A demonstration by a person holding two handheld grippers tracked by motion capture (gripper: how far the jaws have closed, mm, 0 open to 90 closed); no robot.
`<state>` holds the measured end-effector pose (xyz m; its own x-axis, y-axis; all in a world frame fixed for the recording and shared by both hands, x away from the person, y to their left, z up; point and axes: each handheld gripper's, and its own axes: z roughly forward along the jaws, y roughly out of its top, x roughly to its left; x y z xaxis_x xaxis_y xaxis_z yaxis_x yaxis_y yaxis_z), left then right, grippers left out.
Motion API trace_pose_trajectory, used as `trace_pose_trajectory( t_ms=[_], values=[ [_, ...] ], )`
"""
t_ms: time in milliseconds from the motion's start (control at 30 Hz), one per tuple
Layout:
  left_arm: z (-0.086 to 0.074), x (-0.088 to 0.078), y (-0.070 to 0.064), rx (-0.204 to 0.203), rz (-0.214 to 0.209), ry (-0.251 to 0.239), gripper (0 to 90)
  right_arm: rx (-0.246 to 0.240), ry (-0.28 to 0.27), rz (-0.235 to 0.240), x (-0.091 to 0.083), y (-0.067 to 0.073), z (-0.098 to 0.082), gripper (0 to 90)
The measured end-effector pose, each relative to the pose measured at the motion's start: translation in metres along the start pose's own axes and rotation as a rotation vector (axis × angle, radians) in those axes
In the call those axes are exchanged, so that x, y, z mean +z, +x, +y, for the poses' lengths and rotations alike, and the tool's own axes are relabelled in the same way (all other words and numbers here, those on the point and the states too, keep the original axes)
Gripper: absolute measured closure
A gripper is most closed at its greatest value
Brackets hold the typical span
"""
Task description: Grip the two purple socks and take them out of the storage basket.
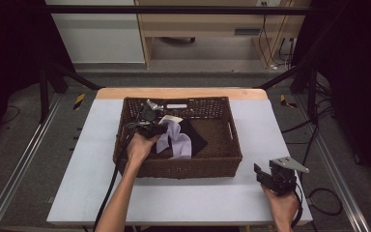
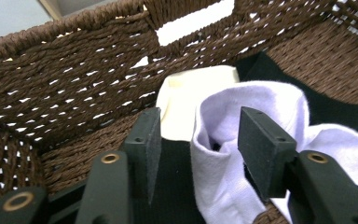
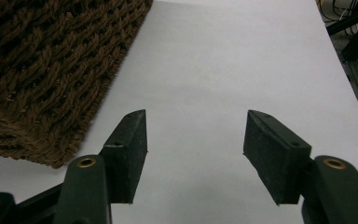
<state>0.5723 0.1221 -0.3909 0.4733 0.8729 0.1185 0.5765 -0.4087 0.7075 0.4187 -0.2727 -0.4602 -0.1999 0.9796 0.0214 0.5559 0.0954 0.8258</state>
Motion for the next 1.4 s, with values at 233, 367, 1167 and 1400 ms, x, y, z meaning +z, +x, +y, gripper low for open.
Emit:
trace_pose_trajectory(
  t_ms=[233,367,1167,1400],
  values=[
    [0.001,0.005,-0.002,0.031,-0.017,0.048,57.1,-0.001,0.001,0.003,0.000,0.000,0.000,39.8],
    [0.001,0.009,-0.002,0.034,-0.036,0.080,67.7,-0.005,0.008,0.004,0.001,0.000,0.000,39.9],
    [-0.004,-0.030,0.006,-0.034,-0.060,-0.251,85.8,-0.001,-0.007,-0.004,-0.005,-0.003,-0.002,40.8],
    [-0.003,-0.041,0.010,-0.058,-0.076,-0.327,86.4,0.001,-0.009,-0.003,-0.005,-0.003,-0.002,41.1]
  ],
)
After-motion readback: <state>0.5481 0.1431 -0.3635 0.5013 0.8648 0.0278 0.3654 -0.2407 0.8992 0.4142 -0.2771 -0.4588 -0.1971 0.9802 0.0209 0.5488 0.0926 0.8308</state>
